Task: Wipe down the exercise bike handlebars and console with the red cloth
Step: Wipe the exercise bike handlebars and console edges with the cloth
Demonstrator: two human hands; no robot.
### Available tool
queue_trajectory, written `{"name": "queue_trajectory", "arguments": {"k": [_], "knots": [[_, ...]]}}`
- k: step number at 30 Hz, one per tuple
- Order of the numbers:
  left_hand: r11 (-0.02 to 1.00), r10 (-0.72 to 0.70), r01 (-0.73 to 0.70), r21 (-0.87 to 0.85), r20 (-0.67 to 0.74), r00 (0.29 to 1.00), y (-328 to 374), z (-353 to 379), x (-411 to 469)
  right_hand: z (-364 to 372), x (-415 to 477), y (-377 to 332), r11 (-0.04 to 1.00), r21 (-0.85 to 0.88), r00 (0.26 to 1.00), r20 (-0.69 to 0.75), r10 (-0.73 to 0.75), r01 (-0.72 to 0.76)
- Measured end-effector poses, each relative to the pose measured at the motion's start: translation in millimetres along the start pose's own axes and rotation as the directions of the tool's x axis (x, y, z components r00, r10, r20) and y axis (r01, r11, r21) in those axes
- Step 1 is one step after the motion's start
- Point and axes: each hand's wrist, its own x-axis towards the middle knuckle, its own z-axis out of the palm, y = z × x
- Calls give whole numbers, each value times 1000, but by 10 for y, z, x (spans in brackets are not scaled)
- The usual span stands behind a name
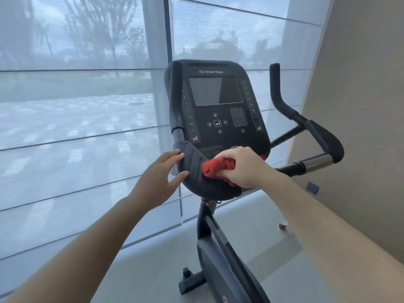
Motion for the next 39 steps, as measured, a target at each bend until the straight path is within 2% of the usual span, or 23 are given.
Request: {"name": "queue_trajectory", "arguments": {"k": [3,6,8,12,18,22,30,33,35,37,39], "knots": [[1000,-8,8,8,5,1000,-3,-9,3,-137,-74,14,1000,-15,998,57,-27,28],[1000,-18,18,15,5,1000,0,-17,7,-57,102,-77,993,112,991,-130,-28,43],[999,-28,28,23,9,1000,-7,-21,7,76,222,-160,990,121,982,-185,-47,70],[999,-37,36,9,19,999,-10,-30,11,234,212,-162,997,44,992,-113,-60,66],[999,-43,43,-6,21,999,18,-32,-2,32,-90,28,984,-106,990,13,-143,144],[999,-35,34,26,32,999,19,-45,9,69,-22,-71,981,-16,963,-185,-195,195],[1000,-6,6,0,55,998,-21,-51,16,222,-292,-104,982,-86,979,-106,-176,167],[1000,24,-24,7,59,998,-52,-76,25,151,-377,-99,989,-108,964,-236,-120,97],[998,61,-62,9,55,997,-69,-79,36,228,-362,-215,989,-85,927,-346,-142,120],[994,105,-105,-8,61,993,-71,-61,41,393,-373,-342,978,-88,916,-343,-206,187],[991,137,-136,-18,72,988,-73,-29,36,541,-432,-365,976,-118,926,-314,-209,180]]}}
